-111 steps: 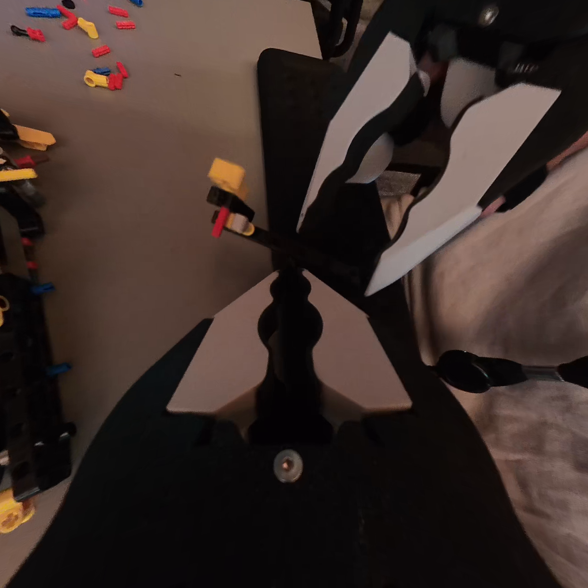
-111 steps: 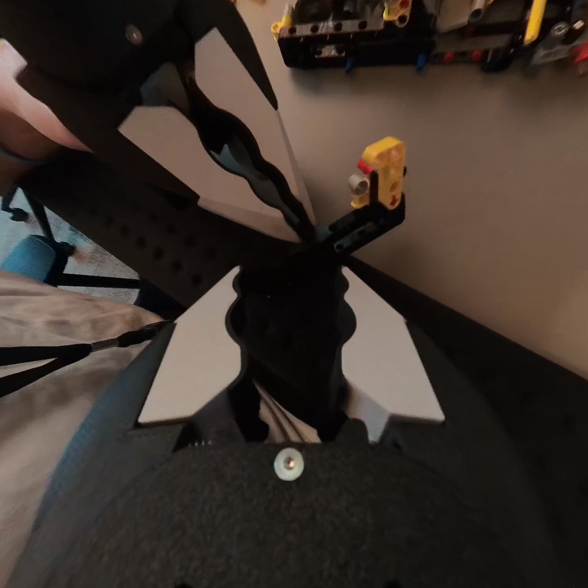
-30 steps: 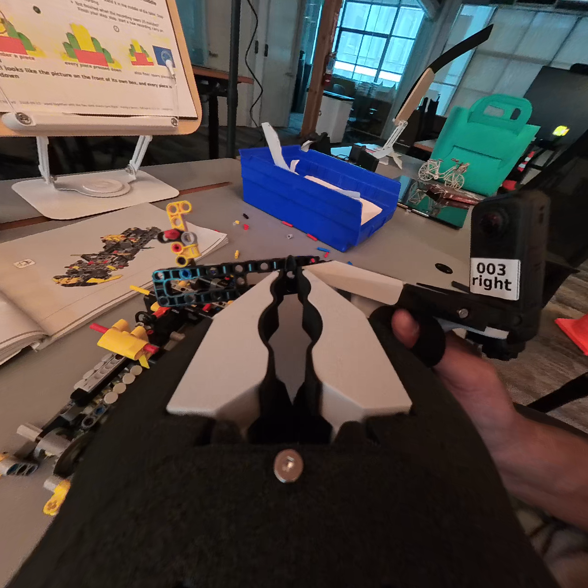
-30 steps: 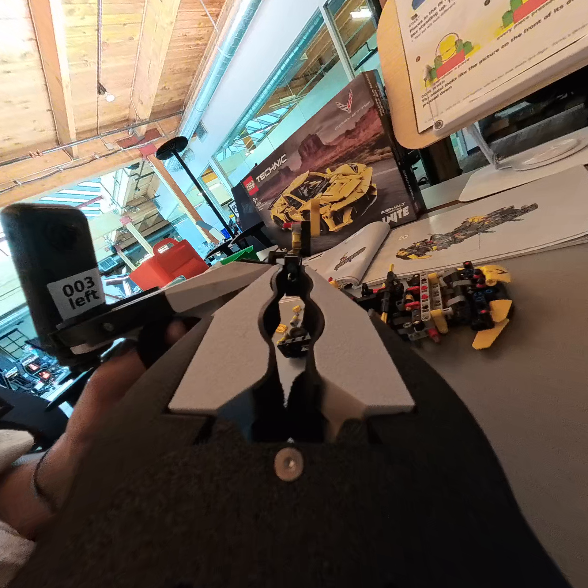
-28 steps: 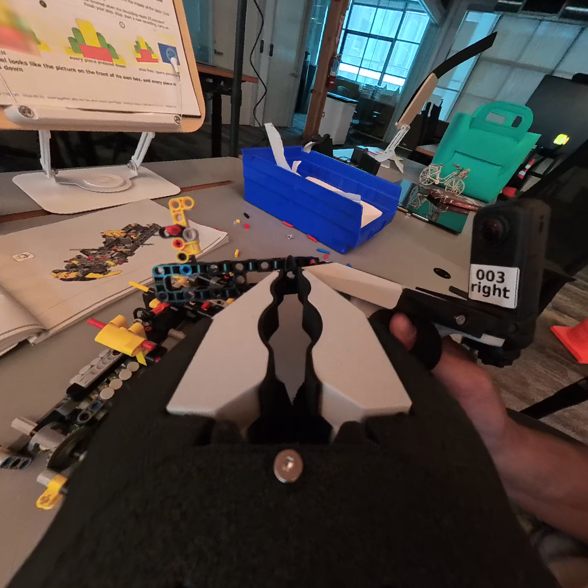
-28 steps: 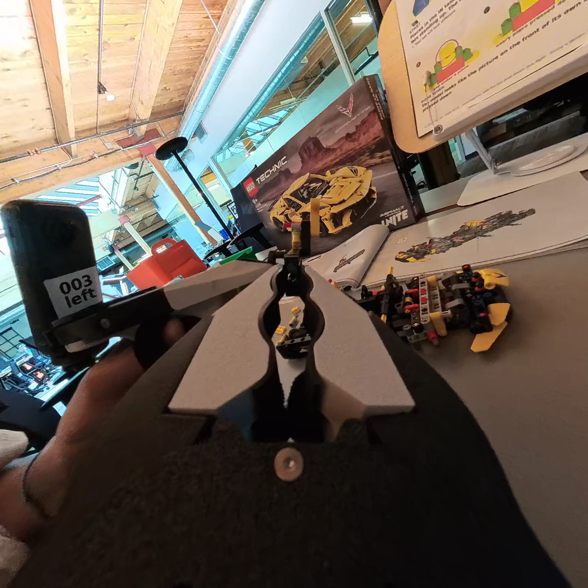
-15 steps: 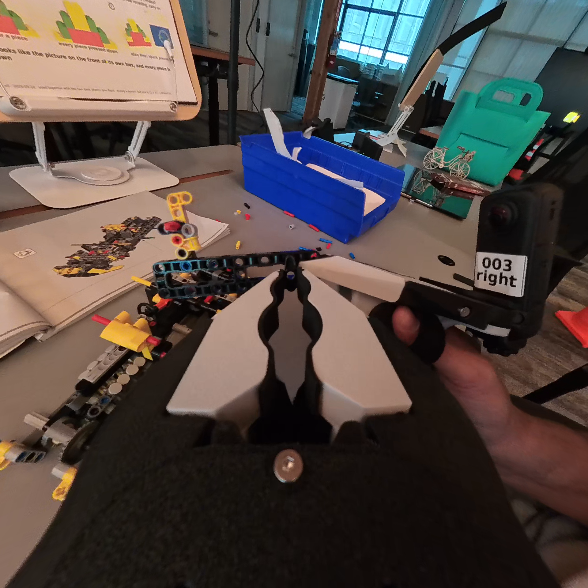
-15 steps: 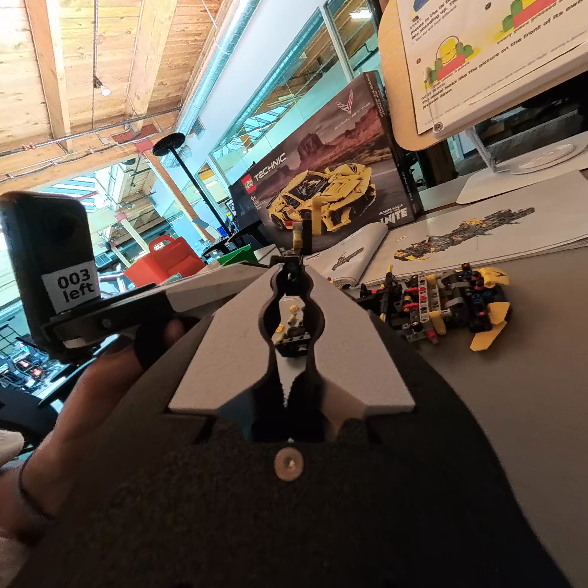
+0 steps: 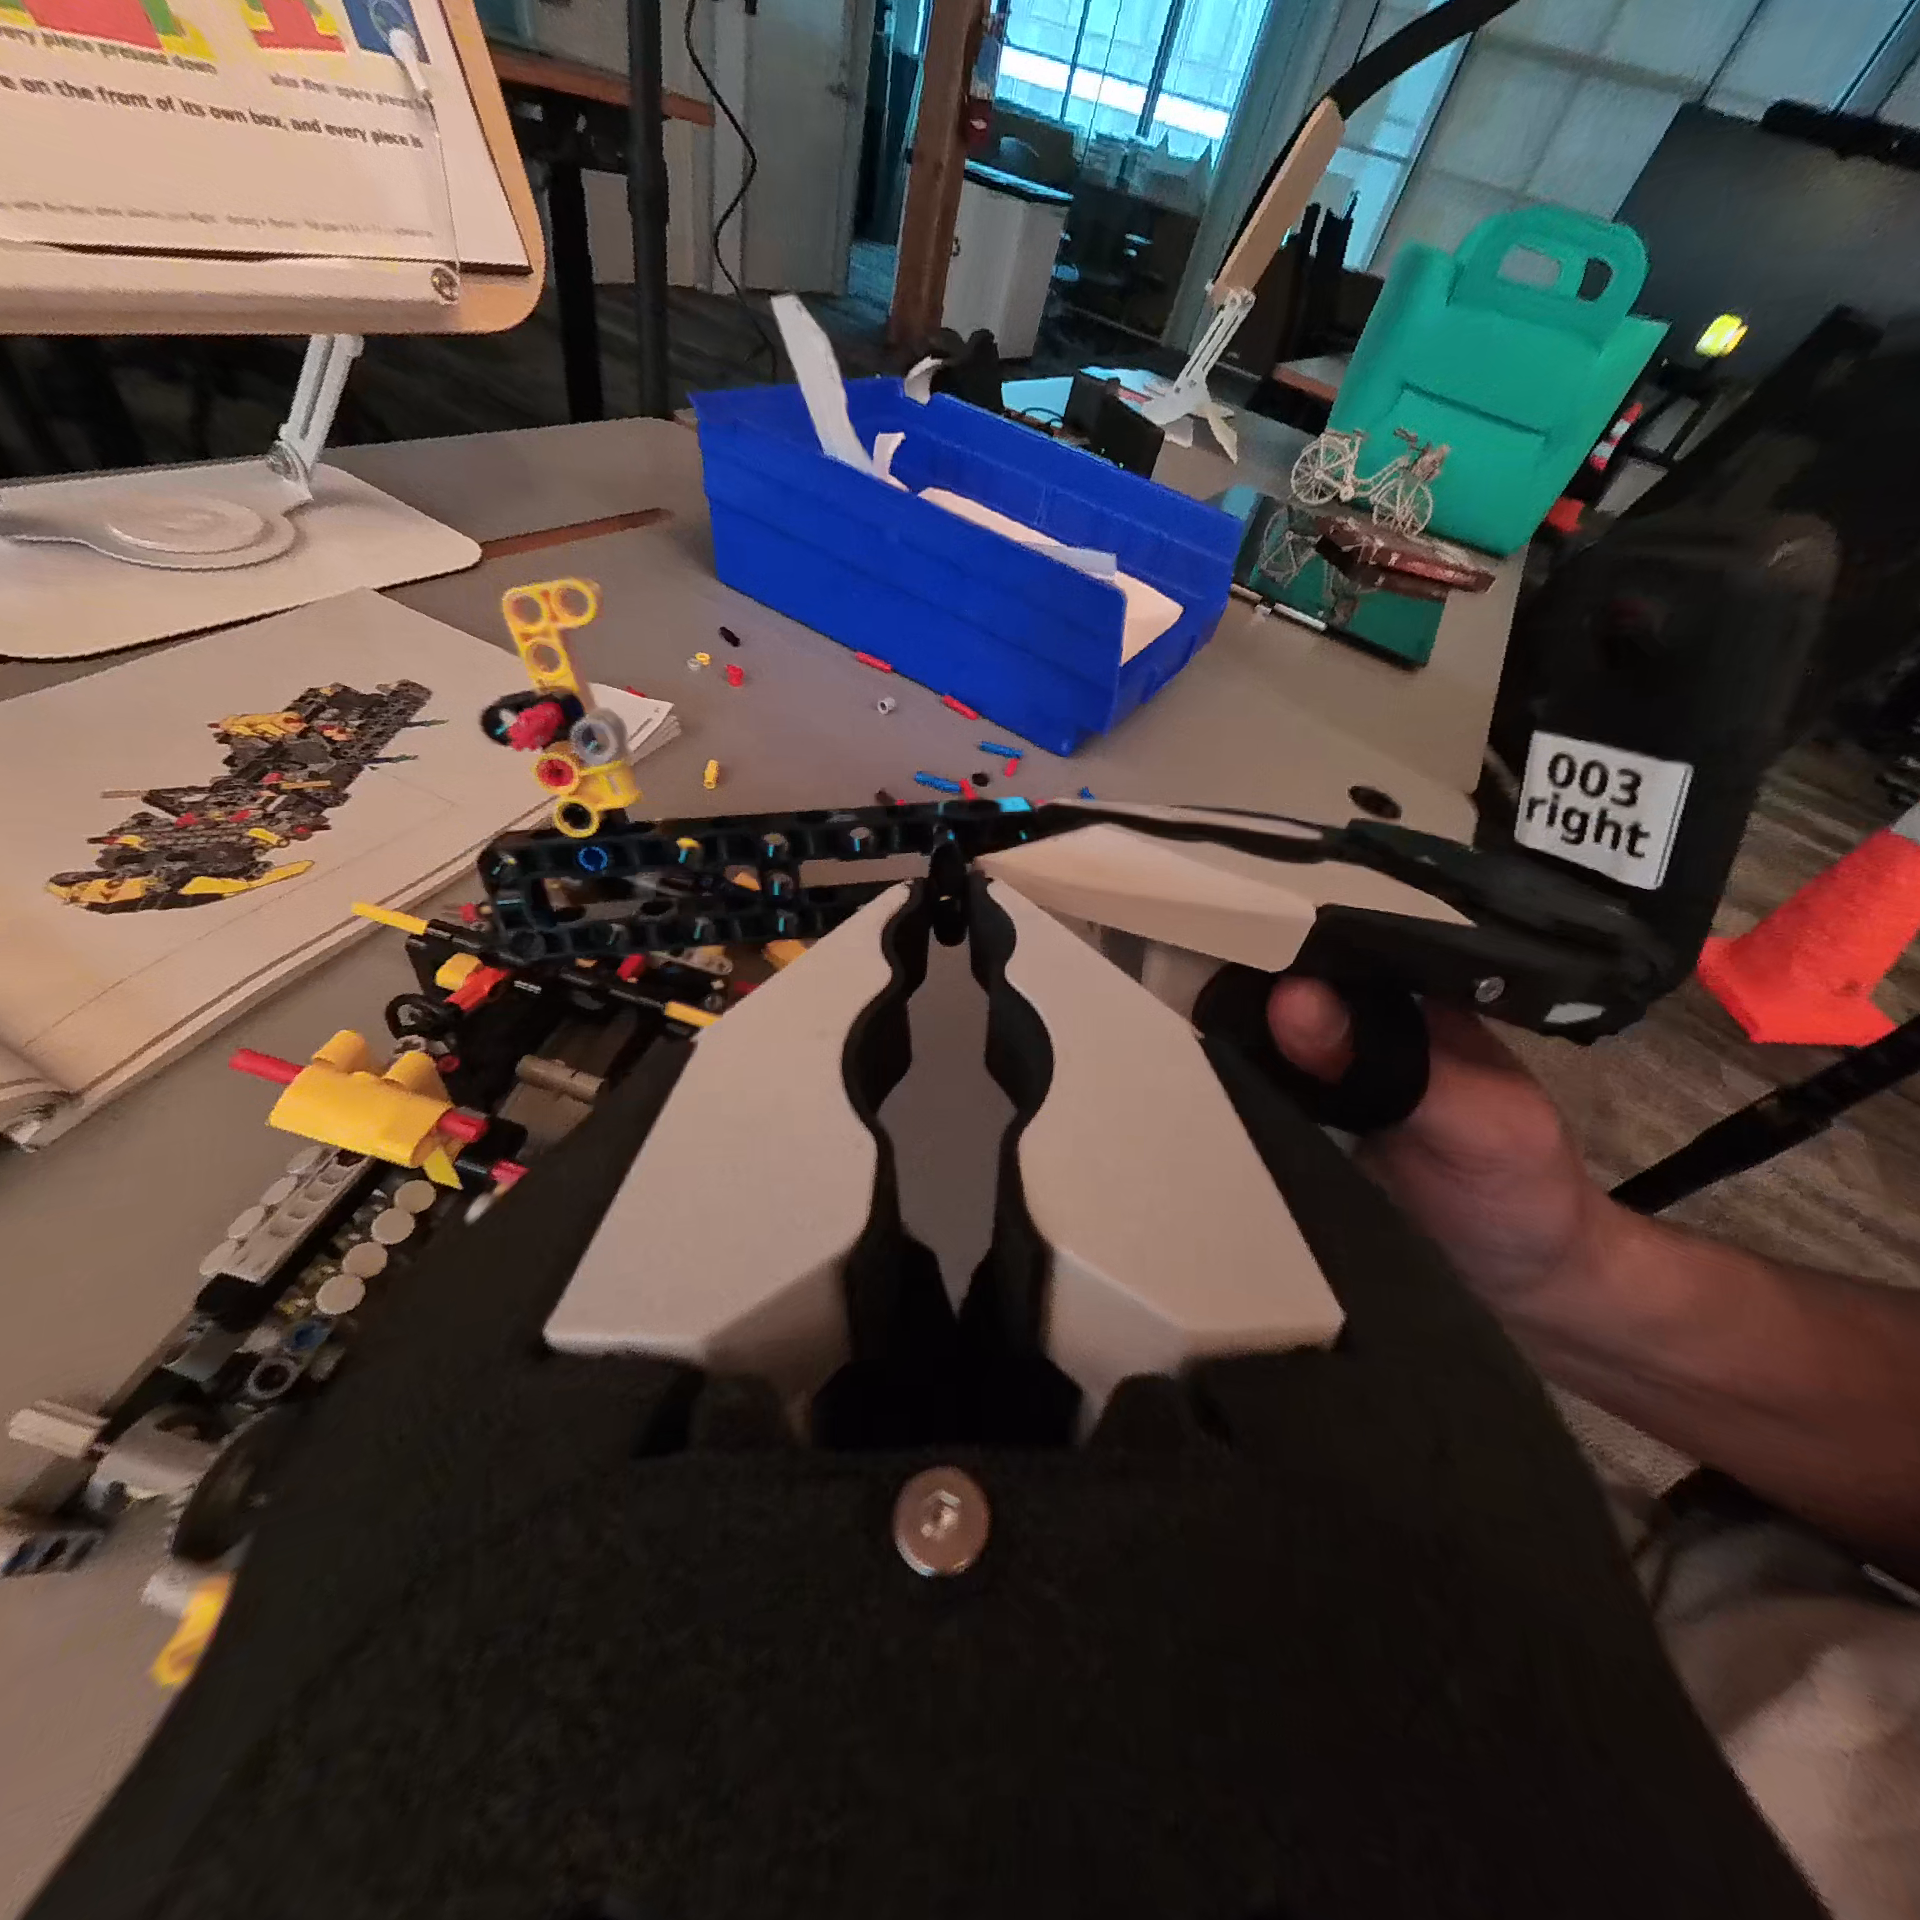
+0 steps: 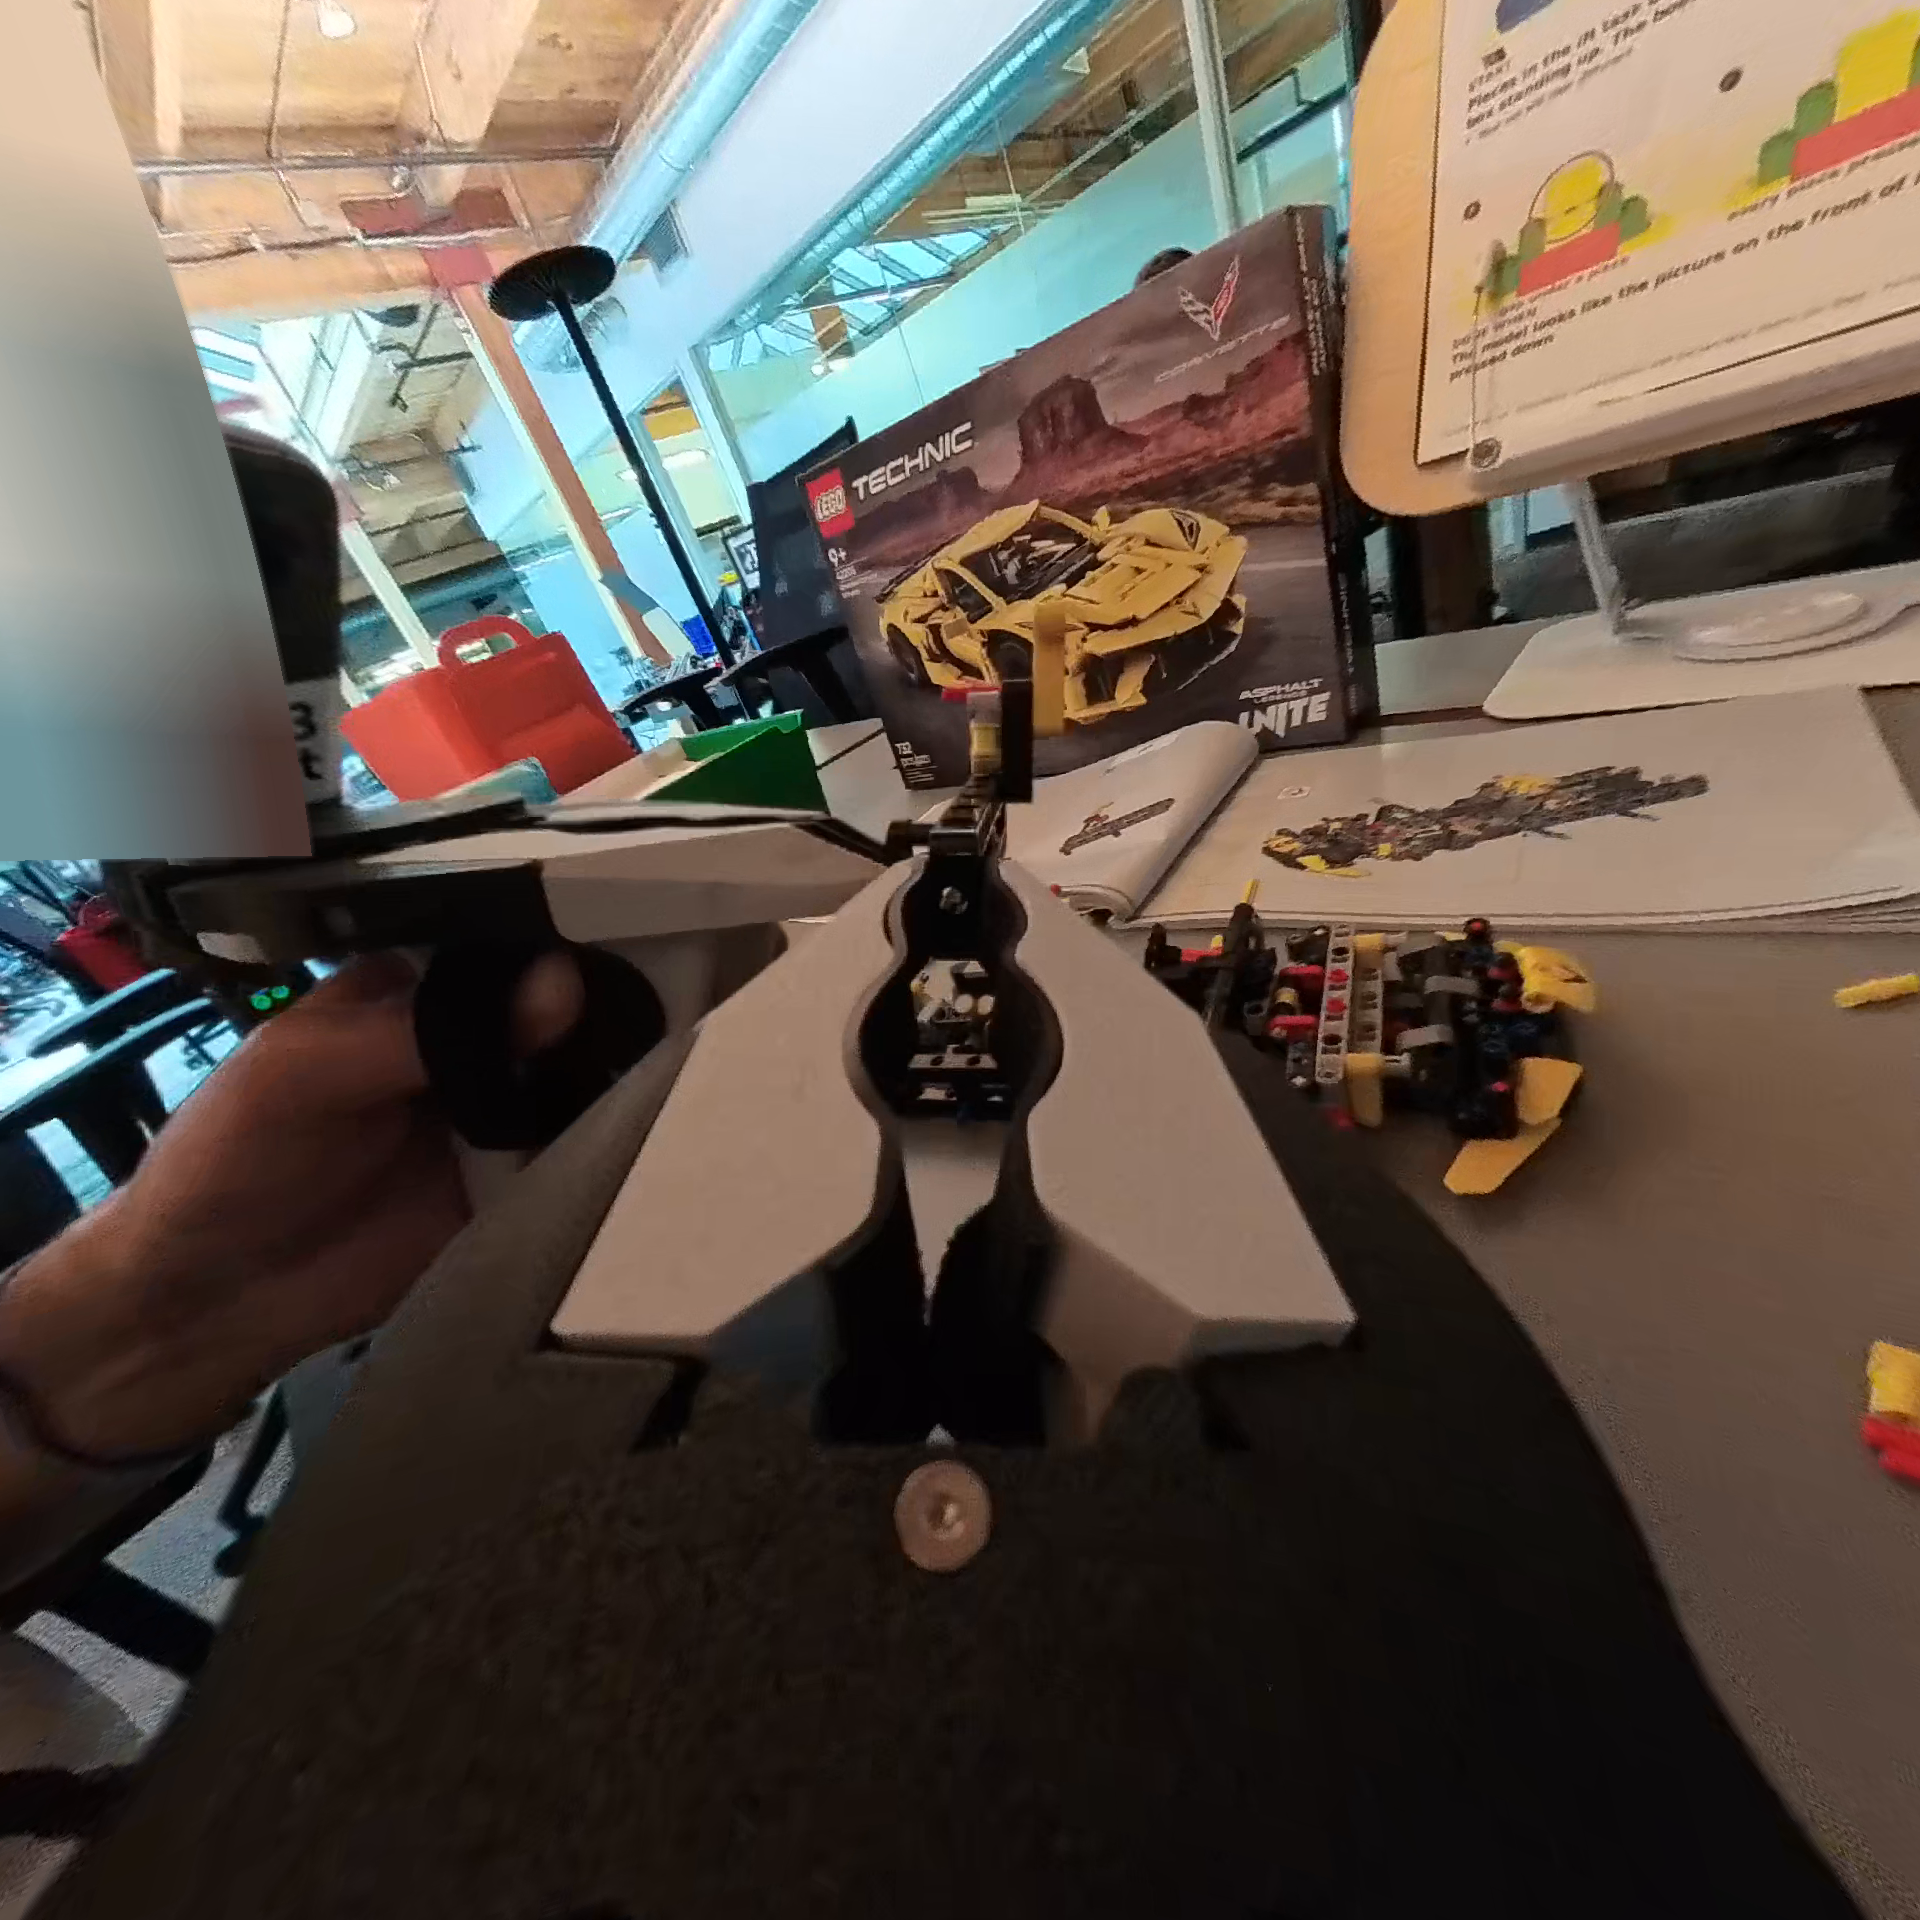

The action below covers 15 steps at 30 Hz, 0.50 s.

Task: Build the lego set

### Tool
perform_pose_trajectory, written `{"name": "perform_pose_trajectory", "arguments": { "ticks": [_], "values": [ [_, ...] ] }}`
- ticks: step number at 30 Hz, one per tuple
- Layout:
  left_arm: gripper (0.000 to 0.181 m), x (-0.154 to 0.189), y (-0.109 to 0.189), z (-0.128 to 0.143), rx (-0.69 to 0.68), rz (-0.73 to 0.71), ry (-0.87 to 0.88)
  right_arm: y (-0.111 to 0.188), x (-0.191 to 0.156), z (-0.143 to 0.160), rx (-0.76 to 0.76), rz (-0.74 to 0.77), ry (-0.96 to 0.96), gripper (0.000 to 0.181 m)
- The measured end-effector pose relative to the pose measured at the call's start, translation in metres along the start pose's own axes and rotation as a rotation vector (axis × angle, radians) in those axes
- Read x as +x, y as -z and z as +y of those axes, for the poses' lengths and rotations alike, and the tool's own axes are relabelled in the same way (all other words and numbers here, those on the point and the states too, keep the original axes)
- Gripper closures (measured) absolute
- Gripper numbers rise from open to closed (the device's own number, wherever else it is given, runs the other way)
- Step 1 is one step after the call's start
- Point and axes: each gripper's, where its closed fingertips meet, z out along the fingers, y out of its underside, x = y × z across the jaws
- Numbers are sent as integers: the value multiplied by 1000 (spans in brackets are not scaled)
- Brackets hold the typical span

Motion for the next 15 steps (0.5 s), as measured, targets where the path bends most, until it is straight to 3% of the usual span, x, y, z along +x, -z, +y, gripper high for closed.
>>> {"name": "perform_pose_trajectory", "arguments": {
  "ticks": [1, 6, 11, 15],
  "values": [
    [174, 0, -1, -1, 12, 13, 32, 0, 0, -1, 7, 3, 1, 175],
    [174, -3, -2, 4, 29, 122, 243, -1, 3, 4, -54, 54, 137, 174],
    [174, -5, -5, 6, 48, -9, -34, -2, 7, 6, -55, 50, 81, 175],
    [174, -6, -8, 5, 25, 3, -48, -3, 10, 5, -43, 21, 17, 175]
  ]
}}
